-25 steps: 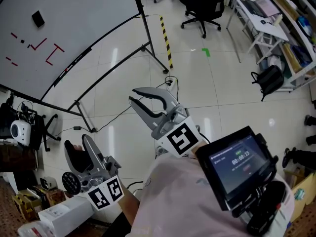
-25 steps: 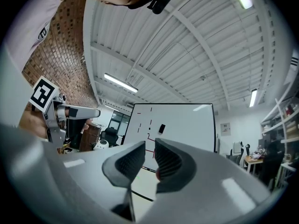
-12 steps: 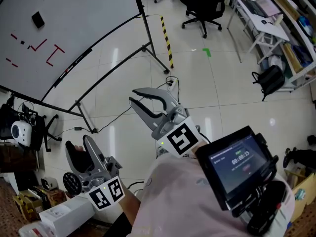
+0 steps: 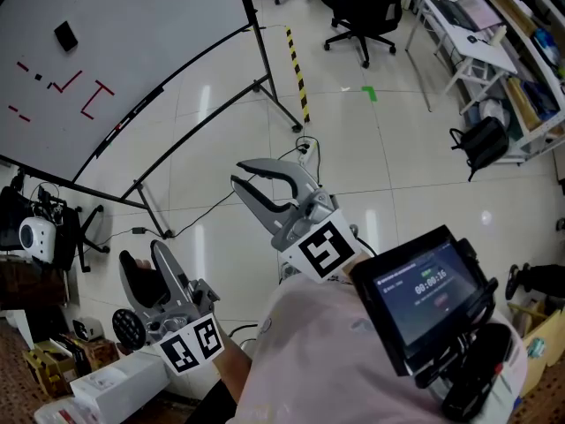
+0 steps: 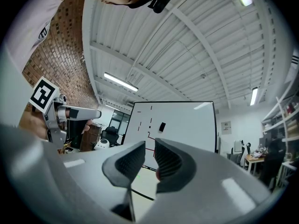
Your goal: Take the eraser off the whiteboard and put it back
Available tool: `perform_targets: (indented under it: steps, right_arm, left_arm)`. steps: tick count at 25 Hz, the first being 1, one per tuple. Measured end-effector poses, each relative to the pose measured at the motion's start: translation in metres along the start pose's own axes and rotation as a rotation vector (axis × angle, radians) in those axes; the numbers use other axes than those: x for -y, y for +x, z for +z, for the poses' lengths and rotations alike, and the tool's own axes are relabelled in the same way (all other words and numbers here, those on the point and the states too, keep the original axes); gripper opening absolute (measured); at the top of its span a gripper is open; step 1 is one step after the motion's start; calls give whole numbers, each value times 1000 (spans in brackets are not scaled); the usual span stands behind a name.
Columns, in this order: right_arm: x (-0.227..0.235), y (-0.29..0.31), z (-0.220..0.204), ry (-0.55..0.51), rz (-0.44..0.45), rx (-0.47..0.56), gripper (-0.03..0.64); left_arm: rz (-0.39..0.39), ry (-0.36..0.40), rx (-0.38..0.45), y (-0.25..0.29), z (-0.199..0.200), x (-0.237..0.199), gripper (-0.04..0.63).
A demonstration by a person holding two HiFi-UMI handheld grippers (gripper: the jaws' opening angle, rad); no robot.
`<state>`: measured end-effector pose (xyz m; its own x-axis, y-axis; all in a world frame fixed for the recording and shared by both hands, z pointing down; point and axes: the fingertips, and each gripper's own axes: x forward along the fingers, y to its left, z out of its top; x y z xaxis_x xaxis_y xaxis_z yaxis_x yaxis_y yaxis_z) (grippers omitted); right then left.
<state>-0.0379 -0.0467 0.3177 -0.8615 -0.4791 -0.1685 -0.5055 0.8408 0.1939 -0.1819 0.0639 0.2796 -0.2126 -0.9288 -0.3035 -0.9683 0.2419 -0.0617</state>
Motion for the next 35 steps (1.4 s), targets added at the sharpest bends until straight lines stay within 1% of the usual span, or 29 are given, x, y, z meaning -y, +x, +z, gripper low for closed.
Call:
perform_targets:
  steps: [20,35]
  right_arm:
    - [0,4,-7,16,26,0,69]
    - [-2,7,-9,17,31,-7,69]
  left_arm:
    - [32,10,-2,-1,-4,-2,255]
    - [30,6,-5,1,-6,-5,255]
